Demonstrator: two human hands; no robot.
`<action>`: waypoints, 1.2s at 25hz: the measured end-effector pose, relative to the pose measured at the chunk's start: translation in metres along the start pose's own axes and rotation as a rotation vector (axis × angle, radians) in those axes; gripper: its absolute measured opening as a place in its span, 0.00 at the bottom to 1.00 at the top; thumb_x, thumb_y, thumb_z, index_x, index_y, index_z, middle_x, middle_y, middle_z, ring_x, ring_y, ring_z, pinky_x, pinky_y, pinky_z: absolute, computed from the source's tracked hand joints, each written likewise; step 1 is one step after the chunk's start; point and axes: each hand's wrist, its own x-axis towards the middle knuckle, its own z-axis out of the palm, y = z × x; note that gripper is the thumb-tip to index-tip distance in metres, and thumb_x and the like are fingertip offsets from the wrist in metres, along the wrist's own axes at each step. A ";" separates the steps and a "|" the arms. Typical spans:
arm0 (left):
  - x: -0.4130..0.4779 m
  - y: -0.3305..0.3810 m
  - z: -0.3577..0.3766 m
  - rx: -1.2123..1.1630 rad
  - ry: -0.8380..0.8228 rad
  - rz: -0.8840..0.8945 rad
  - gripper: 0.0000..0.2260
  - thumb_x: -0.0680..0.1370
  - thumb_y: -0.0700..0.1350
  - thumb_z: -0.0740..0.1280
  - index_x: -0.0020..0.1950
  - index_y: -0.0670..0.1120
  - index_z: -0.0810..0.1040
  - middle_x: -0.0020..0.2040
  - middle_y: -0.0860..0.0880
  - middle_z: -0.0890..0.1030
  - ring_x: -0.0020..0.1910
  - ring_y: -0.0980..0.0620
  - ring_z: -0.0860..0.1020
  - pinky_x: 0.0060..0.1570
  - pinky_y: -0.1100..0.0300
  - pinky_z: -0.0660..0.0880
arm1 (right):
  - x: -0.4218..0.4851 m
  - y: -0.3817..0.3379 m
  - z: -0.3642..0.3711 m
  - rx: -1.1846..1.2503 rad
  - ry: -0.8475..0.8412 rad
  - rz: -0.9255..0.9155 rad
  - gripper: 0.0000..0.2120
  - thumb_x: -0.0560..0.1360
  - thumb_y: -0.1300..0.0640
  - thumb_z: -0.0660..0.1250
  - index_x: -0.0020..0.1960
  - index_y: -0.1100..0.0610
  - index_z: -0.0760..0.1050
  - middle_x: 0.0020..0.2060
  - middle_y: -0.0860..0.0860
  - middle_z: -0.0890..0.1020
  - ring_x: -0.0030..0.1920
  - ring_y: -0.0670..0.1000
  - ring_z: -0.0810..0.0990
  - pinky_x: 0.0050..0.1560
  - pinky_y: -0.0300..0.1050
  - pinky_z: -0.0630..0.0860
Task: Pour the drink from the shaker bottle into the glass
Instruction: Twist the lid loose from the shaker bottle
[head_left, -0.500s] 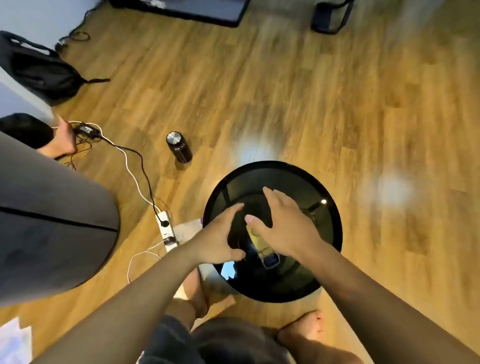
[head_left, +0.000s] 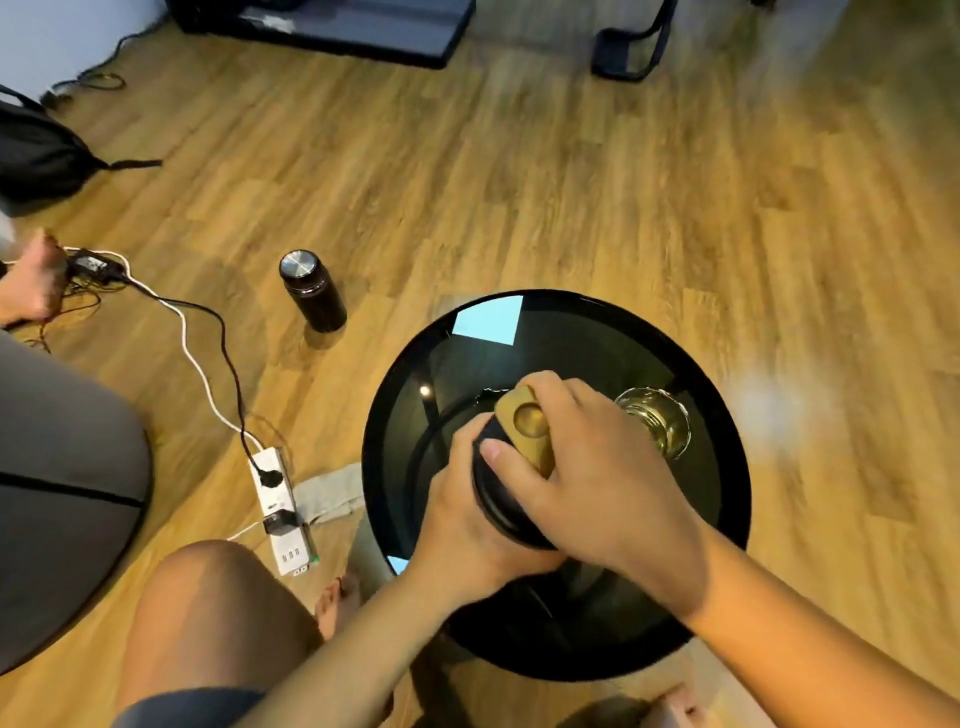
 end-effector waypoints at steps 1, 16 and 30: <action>0.003 -0.001 0.000 0.009 0.002 0.025 0.53 0.53 0.66 0.84 0.65 0.81 0.51 0.61 0.82 0.68 0.60 0.82 0.68 0.46 0.88 0.65 | 0.003 0.002 -0.006 -0.001 -0.043 -0.025 0.24 0.73 0.33 0.56 0.60 0.49 0.69 0.50 0.48 0.78 0.48 0.51 0.77 0.45 0.45 0.70; 0.001 0.007 0.000 -0.092 -0.079 0.080 0.42 0.60 0.63 0.73 0.70 0.49 0.67 0.50 0.63 0.76 0.55 0.59 0.80 0.48 0.80 0.71 | -0.027 -0.048 -0.046 -0.160 -0.249 -0.402 0.16 0.75 0.46 0.65 0.58 0.53 0.80 0.52 0.52 0.82 0.55 0.53 0.78 0.68 0.51 0.66; 0.007 -0.007 0.006 -0.067 -0.029 0.073 0.47 0.59 0.56 0.85 0.71 0.56 0.63 0.54 0.63 0.78 0.56 0.63 0.79 0.49 0.76 0.74 | -0.001 -0.036 -0.037 -0.207 0.012 -0.297 0.22 0.76 0.39 0.59 0.63 0.50 0.77 0.54 0.51 0.82 0.57 0.54 0.79 0.47 0.48 0.74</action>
